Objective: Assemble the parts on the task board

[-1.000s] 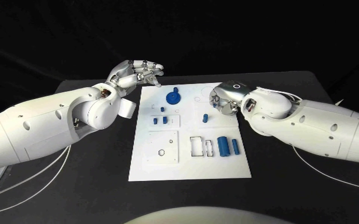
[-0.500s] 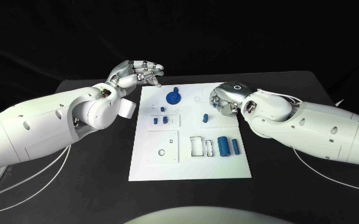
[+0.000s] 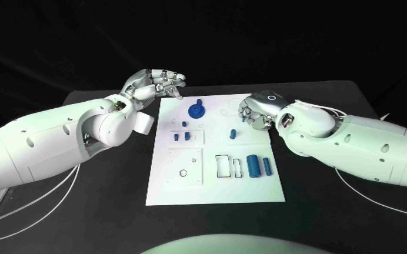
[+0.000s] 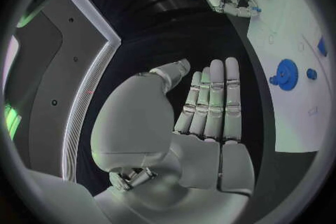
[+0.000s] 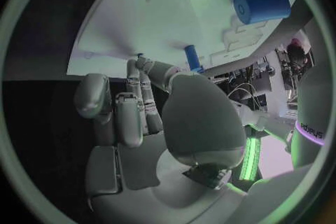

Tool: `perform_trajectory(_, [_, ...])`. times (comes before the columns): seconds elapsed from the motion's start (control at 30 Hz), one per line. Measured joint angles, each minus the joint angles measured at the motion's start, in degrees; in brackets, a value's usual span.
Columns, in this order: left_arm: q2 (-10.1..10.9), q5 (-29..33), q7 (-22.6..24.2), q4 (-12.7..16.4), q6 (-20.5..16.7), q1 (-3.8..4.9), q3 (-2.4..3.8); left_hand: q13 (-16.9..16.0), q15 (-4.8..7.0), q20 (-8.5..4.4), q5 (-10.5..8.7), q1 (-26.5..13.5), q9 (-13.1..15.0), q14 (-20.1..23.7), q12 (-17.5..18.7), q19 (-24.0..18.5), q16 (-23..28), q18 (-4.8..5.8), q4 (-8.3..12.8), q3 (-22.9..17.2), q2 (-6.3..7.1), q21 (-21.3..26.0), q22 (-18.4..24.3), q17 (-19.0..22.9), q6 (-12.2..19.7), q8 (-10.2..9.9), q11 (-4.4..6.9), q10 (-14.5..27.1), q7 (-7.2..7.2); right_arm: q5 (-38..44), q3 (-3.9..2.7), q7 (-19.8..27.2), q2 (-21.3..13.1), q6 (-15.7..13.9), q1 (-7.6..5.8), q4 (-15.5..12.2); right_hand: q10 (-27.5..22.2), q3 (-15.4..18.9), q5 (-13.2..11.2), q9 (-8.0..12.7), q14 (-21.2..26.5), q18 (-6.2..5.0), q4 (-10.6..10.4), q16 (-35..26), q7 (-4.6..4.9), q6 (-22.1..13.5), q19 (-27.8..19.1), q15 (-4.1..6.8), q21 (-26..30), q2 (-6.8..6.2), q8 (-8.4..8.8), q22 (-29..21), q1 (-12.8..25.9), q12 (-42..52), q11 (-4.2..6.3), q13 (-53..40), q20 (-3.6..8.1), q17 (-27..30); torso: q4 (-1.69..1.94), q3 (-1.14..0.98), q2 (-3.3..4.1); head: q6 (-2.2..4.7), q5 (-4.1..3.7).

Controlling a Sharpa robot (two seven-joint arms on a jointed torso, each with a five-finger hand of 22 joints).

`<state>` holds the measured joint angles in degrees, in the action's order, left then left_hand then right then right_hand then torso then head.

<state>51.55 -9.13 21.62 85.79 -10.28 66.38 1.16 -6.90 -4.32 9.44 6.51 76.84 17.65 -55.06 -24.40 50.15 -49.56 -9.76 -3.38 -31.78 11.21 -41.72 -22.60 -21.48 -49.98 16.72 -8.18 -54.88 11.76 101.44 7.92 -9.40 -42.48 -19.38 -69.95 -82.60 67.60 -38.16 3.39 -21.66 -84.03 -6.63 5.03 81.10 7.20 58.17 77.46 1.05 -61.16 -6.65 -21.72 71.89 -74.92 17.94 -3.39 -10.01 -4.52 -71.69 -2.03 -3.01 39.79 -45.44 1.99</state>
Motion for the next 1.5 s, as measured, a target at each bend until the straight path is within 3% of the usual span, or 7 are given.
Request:
perform_trajectory(0.47, [0.0, 0.0, -0.41, -0.29, 0.16, 0.0, 0.0, 0.0, -0.2, -0.01, 0.0, 0.0, -0.05, 0.2, 0.0, 0.01, 0.2, 0.0, 0.15, 0.16, 0.0, 0.47, 0.14, 0.05, 0.41, -0.23, -0.02, 0.42, -0.01, -0.86, -0.53, -0.2, -2.59, -1.38, -1.2, -5.47, 0.27, 0.0, -0.21, -0.25, 0.0, 0.0, 0.03, 0.0, 0.08, 0.07, 0.0, 0.0, 0.03, -0.01, -0.01, 0.09, -0.01, -0.13, 0.11, -0.06, 0.0, 0.0, 0.0, -0.02, -0.04, 0.09, 0.12])
perform_trajectory(0.63, [-0.02, 0.0, -0.48, -0.37, 0.22, 0.0, -0.01, -0.01, -0.4, -0.01, 0.0, 0.0, -0.05, 0.4, 0.0, 0.01, 0.2, 0.01, 0.15, 0.16, 0.0, 0.46, 0.15, 0.05, 0.62, -0.23, -0.02, 0.42, 0.19, -1.41, -0.63, -0.25, -2.99, -1.87, -1.33, -9.13, 0.28, 0.06, -0.22, -0.15, 0.0, 0.0, 0.09, 0.0, 0.09, 0.07, 0.0, -0.01, 0.03, -0.01, 0.02, 0.09, -0.01, -0.22, 0.11, -0.05, 0.0, 0.0, -0.01, 0.02, -0.06, 0.09, 0.6])
perform_trajectory(0.77, [-0.1, 0.0, -0.52, -0.41, 0.29, 0.0, -0.01, -0.01, -0.4, 0.12, 0.0, 0.0, -0.05, 0.4, 0.0, -0.12, 0.2, 0.01, 0.15, 0.16, 0.0, 0.46, 0.19, 0.08, 0.62, -0.23, -0.14, 0.54, 0.2, -1.72, -0.68, -0.24, -2.21, -2.19, -1.2, -11.87, 0.28, 0.06, -0.22, -0.15, 0.0, 0.0, 0.1, 0.0, 0.09, 0.07, 0.0, -0.01, 0.03, -0.02, 0.03, 0.09, -0.01, -0.28, 0.11, -0.05, 0.0, 0.0, -0.03, 0.03, -0.07, 0.03, 1.48])
perform_trajectory(0.93, [-0.26, 0.0, -0.56, -0.46, 0.36, 0.0, -0.01, -0.01, -0.4, 0.19, 0.0, 0.0, -0.05, 0.4, 0.0, -0.19, 0.2, 0.01, 0.15, 0.16, 0.0, 0.46, 0.21, 0.1, 0.62, -0.23, -0.22, 0.62, 0.2, -1.89, -0.64, -0.09, -0.62, -2.4, -0.67, -14.19, 0.29, 0.06, -0.23, -0.16, 0.0, 0.0, 0.1, 0.0, 0.11, 0.07, 0.0, -0.01, 0.03, -0.01, 0.09, -0.03, -0.01, -0.33, 0.11, -0.05, 0.0, 0.0, -0.01, 0.1, -0.09, -0.16, 2.75])
perform_trajectory(1.17, [-0.52, -0.01, -0.59, -0.53, 0.43, 0.0, -0.01, -0.01, -0.4, 0.19, 0.0, 0.0, -0.05, 0.4, 0.0, -0.19, 0.2, 0.01, 0.15, 0.16, 0.0, 0.46, 0.21, 0.1, 0.62, -0.23, -0.22, 0.62, 0.2, -2.0, -0.46, 0.1, 1.6, -2.47, 0.51, -15.36, 0.29, 0.07, -0.33, -0.22, 0.0, 0.0, 0.11, 0.0, 0.13, 0.03, -0.01, -0.01, 0.3, 0.13, -0.13, -0.06, 0.13, -0.34, 0.11, -0.03, 0.0, 0.0, 0.07, 0.16, -0.11, -0.61, 4.26])
perform_trajectory(1.5, [-1.01, -0.01, -0.6, -0.68, 0.45, 0.0, -0.01, -0.01, -0.4, 0.19, 0.0, 0.0, -0.05, 0.4, 0.0, -0.19, 0.2, 0.0, 0.15, 0.16, 0.0, 0.69, 0.28, 0.09, 0.62, -0.23, -0.22, 0.62, 0.2, -2.42, 0.03, 0.79, 5.35, -2.47, 4.15, -14.21, 0.4, 0.23, -0.44, -0.25, 0.0, 0.0, -0.04, 0.0, 0.12, 0.0, -0.01, -0.01, 0.34, 0.07, -0.14, -0.16, 0.38, -0.42, 0.21, -0.07, 0.0, 0.09, 0.06, 0.06, 0.02, -1.15, 5.9])
